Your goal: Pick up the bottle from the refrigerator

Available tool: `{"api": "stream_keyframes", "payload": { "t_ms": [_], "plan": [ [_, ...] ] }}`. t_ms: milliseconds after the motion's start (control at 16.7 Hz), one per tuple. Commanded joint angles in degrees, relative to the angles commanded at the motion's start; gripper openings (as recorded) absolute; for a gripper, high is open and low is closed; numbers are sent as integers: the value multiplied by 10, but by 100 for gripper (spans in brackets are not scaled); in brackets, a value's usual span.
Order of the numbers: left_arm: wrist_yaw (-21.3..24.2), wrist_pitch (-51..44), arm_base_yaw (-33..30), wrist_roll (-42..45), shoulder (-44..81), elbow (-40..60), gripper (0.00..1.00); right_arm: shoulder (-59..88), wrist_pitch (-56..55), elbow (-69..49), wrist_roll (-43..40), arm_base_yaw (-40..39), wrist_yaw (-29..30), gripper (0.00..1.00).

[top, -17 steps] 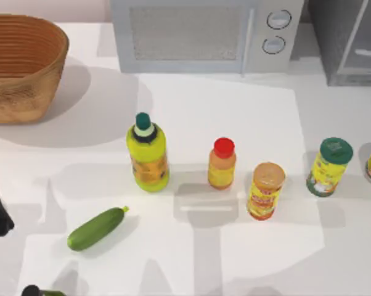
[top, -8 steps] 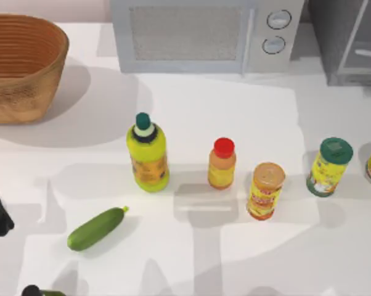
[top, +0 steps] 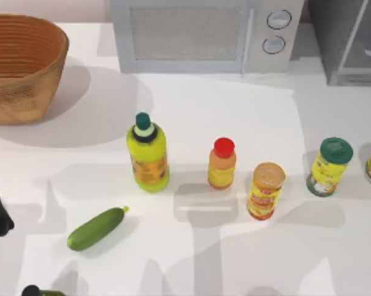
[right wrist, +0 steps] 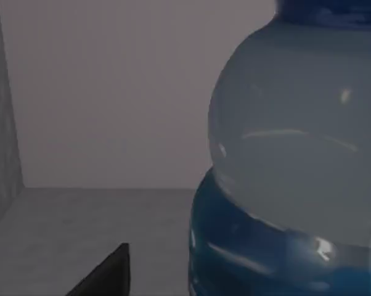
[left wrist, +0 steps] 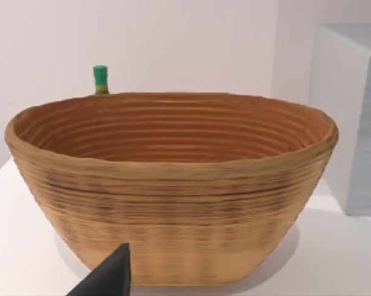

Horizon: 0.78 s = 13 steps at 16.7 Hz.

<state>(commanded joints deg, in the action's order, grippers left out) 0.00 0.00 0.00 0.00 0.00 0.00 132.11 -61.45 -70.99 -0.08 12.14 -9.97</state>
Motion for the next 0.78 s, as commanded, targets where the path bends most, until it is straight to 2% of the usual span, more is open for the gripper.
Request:
{"api": "stream_keyframes", "payload": {
  "t_ms": [360,780],
  "plan": [
    [0,0,0,0,0,0,100,15,19,-29,0,-4,4,100],
    [0,0,0,0,0,0,100,15,19,-29,0,-4,4,47]
  ]
}}
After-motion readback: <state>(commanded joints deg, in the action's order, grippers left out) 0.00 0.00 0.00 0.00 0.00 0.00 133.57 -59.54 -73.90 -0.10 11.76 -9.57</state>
